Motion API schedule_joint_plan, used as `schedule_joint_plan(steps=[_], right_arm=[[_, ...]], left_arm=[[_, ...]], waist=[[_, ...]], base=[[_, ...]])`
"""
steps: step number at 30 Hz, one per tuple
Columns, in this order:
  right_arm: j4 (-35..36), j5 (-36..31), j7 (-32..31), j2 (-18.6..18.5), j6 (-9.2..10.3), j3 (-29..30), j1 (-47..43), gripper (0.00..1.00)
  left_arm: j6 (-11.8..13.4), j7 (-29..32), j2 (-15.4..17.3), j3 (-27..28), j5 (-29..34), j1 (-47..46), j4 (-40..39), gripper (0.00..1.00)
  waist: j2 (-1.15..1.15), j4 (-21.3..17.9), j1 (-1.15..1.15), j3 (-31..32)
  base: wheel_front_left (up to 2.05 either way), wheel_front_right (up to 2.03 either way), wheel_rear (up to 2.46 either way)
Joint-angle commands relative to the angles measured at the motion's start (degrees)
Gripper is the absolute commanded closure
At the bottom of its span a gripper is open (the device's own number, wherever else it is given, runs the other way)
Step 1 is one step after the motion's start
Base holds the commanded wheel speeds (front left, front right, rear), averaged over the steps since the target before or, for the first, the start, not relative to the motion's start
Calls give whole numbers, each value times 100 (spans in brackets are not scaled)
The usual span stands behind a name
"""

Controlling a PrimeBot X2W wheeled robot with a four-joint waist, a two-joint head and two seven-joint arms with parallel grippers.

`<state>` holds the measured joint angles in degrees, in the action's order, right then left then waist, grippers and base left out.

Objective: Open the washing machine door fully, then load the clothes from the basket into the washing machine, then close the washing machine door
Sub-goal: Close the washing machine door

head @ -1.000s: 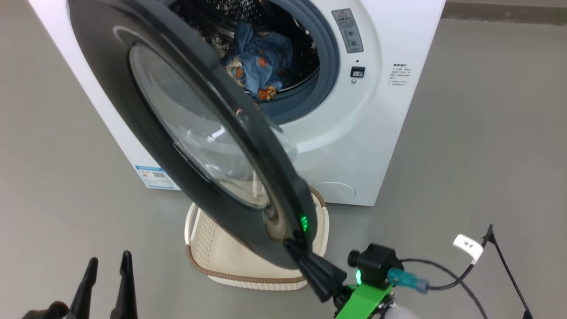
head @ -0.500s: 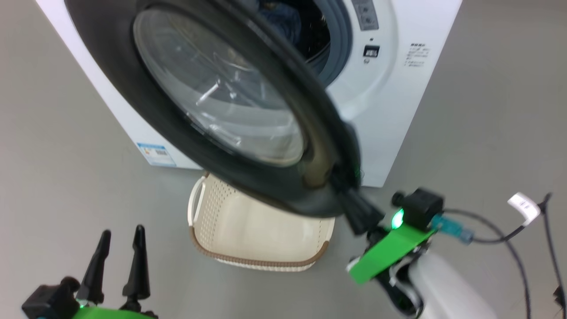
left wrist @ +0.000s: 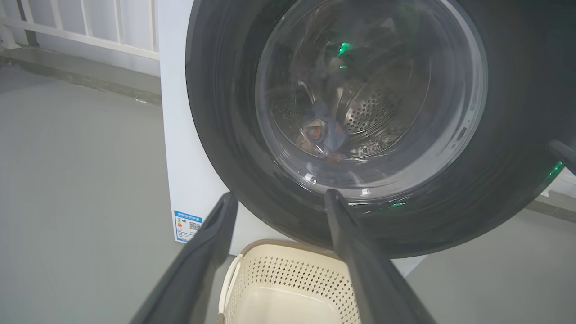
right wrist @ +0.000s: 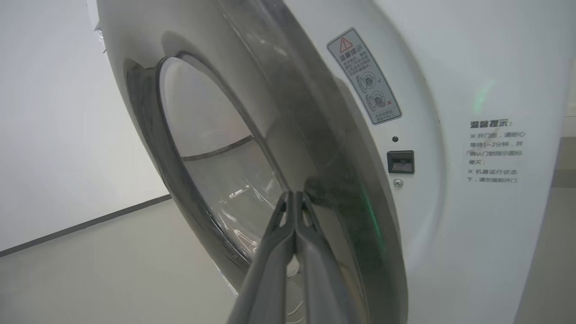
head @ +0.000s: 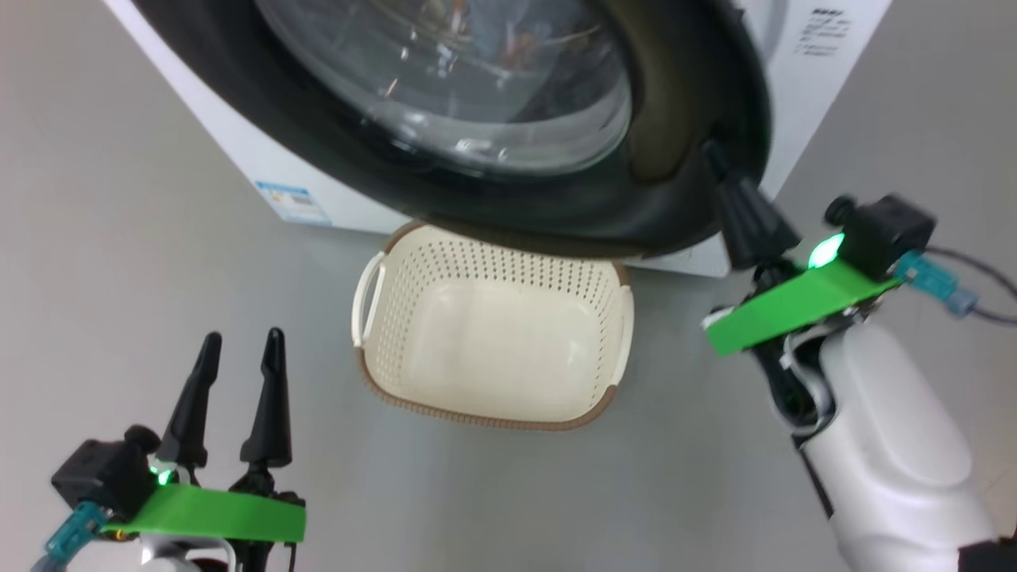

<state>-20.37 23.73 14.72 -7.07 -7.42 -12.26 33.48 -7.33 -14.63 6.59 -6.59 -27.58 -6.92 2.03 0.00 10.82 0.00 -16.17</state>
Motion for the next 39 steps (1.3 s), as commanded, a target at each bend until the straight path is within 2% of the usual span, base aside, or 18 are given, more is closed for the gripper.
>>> schedule_joint_plan(steps=[1, 12, 21, 25, 32, 33, 36, 37, 38, 39], right_arm=[[87, -89, 28, 53, -7, -4, 207, 100], [-104, -296, 28, -108, -7, 637, 1083, 100], [-88, -419, 28, -31, -7, 1027, 1488, 100], [-34, -457, 28, 18, -7, 1014, 1545, 100], [-18, -353, 28, 15, -7, 579, 1137, 98], [-18, -334, 28, 13, -7, 541, 1051, 92], [-4, -284, 28, 8, -7, 440, 758, 56], [-7, -276, 28, -1, -7, 400, 661, 29], [3, -262, 28, -3, -7, 382, 566, 10], [8, -234, 28, 1, -7, 381, 475, 0]], left_arm=[[-15, -37, 111, 166, -80, -213, -161, 0], [-15, -37, 90, -117, -142, -622, -214, 0], [-15, -37, 93, -234, -154, -797, -216, 0], [-15, -37, 95, -230, -163, -843, -206, 0], [-15, -37, 133, -221, -139, -776, -48, 0], [-15, -37, 144, -216, -138, -750, -16, 0], [-15, -37, 184, -207, -137, -659, 95, 0], [-15, -37, 200, -198, -136, -628, 127, 0], [-15, -37, 217, -185, -136, -598, 159, 0], [-15, -37, 236, -171, -137, -566, 191, 0]], waist=[[0, 153, 0, -205], [0, 454, 0, -737], [0, 565, 0, -973], [0, 563, 0, -1012], [0, 468, 0, -773], [0, 449, 0, -720], [0, 389, 0, -534], [0, 365, 0, -476], [0, 338, 0, -417], [0, 307, 0, -360]], base=[[0, 0, 0], [0, 0, 0], [0, 0, 0], [0, 0, 0], [0, 0, 0], [0, 0, 0], [0, 0, 0], [0, 0, 0], [0, 0, 0], [0, 0, 0]])
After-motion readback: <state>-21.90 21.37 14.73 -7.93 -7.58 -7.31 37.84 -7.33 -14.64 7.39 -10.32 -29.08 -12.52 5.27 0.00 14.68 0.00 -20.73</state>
